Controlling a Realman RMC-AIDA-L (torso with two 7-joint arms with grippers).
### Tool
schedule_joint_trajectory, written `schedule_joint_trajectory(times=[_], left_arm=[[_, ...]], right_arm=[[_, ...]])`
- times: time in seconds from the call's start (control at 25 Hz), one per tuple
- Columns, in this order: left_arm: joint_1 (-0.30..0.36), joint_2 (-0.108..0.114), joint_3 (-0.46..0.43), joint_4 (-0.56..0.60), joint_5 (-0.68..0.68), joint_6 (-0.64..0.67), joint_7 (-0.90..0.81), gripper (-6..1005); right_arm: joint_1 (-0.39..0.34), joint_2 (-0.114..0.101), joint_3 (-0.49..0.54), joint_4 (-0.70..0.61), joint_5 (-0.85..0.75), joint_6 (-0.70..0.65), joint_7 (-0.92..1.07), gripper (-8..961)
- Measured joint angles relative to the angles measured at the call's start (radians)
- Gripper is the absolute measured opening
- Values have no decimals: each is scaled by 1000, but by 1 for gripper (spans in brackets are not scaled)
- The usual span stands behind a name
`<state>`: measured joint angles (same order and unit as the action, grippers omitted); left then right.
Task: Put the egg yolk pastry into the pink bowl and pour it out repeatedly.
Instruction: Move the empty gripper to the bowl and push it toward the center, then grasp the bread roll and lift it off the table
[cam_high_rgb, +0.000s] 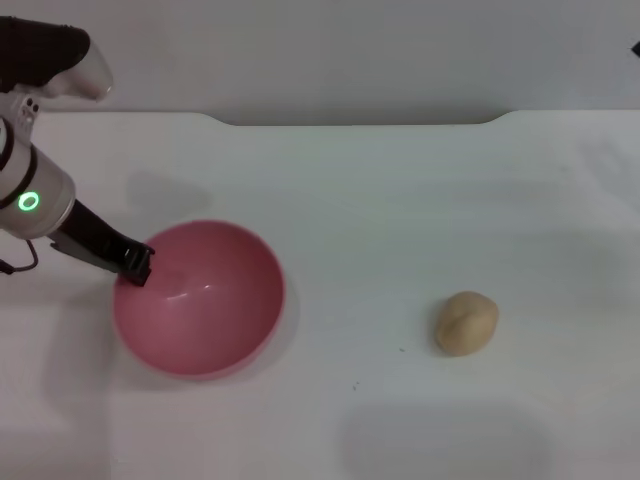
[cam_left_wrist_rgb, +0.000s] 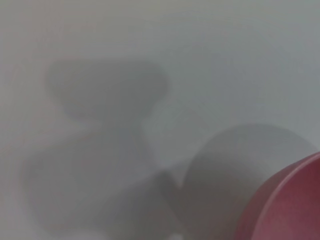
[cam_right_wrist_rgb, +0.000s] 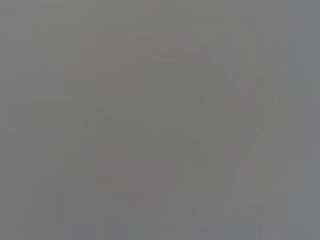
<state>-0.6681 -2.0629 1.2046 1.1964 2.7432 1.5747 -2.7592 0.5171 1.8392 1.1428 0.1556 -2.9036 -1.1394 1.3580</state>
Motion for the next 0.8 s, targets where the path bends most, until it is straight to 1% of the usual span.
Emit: schedule_joint_trajectory(times=[0.08,0.16,0.24,0.28,0.32,0.4,0.48,0.56,0.6,0.72,0.8], left_arm=[[-2,0,-2,1,-8,-5,0,0],[-2,0,-4,1,-17,-15,0,0],[-2,0,-5,2,-26,-33,-1,0],[-2,0,-5,2,-29,-38,-1,0],[-2,0,-5,2,-29,-45,-1,-1],[-3,0,-6,3,-29,-52,-2,-1],[-9,1,-6,4,-29,-55,-1,-1],[-14,2,-5,5,-25,-56,0,-1],[-16,2,-5,5,-24,-57,-1,-1],[-23,0,-7,6,-24,-59,-8,-1],[-25,0,-7,6,-25,-68,-21,-2]], right_arm=[[42,-48,-114,-30,-12,0,162,568],[95,-83,-266,-82,-12,-22,293,568],[145,-99,-409,-150,-13,-60,394,568],[177,-102,-504,-203,-13,-95,451,568],[200,-102,-573,-244,-13,-134,501,568],[251,-95,-734,-350,-13,-224,608,568],[295,-76,-892,-471,-12,-322,720,568],[325,-44,-1016,-599,-8,-413,800,568],[337,-23,-1080,-683,-4,-465,836,568],[348,25,-1221,-876,53,-613,896,568],[339,37,-1320,-952,133,-701,951,568]])
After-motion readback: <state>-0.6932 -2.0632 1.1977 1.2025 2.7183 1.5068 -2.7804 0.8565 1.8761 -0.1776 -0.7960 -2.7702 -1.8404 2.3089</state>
